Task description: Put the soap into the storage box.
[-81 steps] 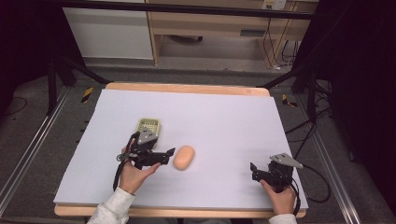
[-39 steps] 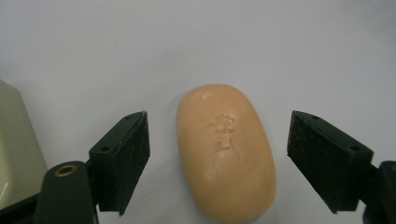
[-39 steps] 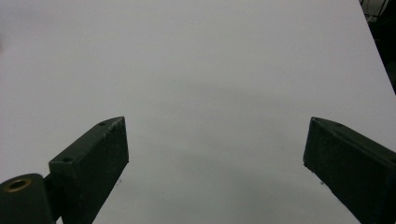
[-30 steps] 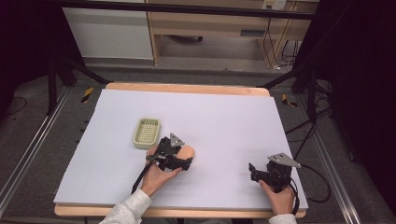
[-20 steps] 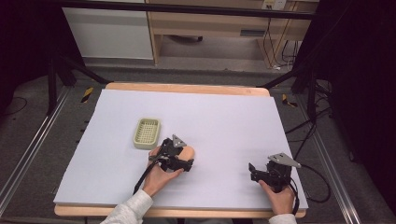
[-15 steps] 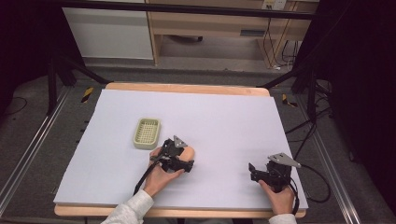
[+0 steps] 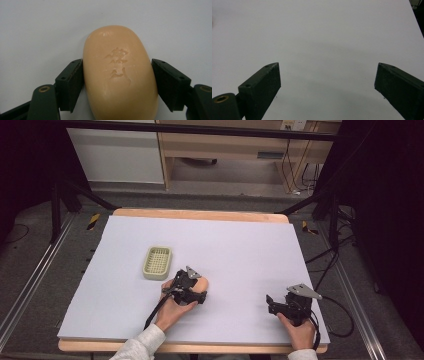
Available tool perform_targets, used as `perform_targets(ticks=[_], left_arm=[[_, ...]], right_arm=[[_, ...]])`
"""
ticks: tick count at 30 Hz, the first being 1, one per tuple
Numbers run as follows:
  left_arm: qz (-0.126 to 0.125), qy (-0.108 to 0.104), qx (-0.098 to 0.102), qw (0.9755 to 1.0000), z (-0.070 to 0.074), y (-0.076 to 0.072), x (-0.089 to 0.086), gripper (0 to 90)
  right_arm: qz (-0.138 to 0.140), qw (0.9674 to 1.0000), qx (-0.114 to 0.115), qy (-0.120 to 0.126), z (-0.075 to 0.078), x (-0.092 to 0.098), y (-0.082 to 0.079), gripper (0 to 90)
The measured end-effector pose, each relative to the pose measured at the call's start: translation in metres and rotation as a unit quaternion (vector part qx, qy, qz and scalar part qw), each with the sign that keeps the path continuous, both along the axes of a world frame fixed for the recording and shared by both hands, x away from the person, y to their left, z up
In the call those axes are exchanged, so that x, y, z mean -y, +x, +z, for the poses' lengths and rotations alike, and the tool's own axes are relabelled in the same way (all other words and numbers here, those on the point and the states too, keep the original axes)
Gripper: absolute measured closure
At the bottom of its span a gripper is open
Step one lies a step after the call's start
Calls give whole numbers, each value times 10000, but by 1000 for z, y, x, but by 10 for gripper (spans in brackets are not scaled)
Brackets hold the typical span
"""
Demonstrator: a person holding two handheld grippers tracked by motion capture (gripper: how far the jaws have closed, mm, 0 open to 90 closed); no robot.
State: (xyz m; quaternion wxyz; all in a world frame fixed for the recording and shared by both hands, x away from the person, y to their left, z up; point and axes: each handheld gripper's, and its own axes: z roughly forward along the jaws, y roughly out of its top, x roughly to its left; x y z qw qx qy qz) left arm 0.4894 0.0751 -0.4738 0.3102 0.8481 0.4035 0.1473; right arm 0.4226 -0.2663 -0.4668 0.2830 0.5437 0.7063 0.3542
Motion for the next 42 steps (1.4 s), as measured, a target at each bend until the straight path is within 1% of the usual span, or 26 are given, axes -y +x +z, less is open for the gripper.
perform_targets(ticks=[5, 14, 24, 27, 28, 33, 37, 39, 42], left_arm=[[28, 55, 27, 10000, 0, 0, 1, 283], [37, 59, 0, 10000, 1, 0, 1, 303], [-29, 133, -24, 9999, 2, 0, 2, 307], [-52, 152, 3, 9999, 3, -2, 3, 308], [-93, 165, -13, 9998, 4, -3, 3, 309], [-139, 154, -16, 9998, 7, -4, 3, 310], [-163, 72, 6, 9998, 12, -6, 1, 310], [-177, -4, 20, 9998, 16, -8, -3, 311], [-163, -37, 43, 9999, 19, -10, -4, 311]], right_arm=[[-9, 10000, -8, 9, 0, 0, 0, 70], [-15, 10000, -25, 19, 0, 0, 0, 70], [-14, 10000, -52, -36, -1, 1, 0, 72], [-13, 10000, -49, -37, -1, 1, 0, 72], [-13, 10000, -48, -39, -1, 1, 0, 72], [-7, 10000, -46, -38, -1, 1, 0, 72], [-13, 10000, -52, -34, -1, 2, 0, 72], [-22, 10000, -49, -42, -1, 2, -1, 72], [-24, 10000, -42, -41, 0, 2, -1, 72]])
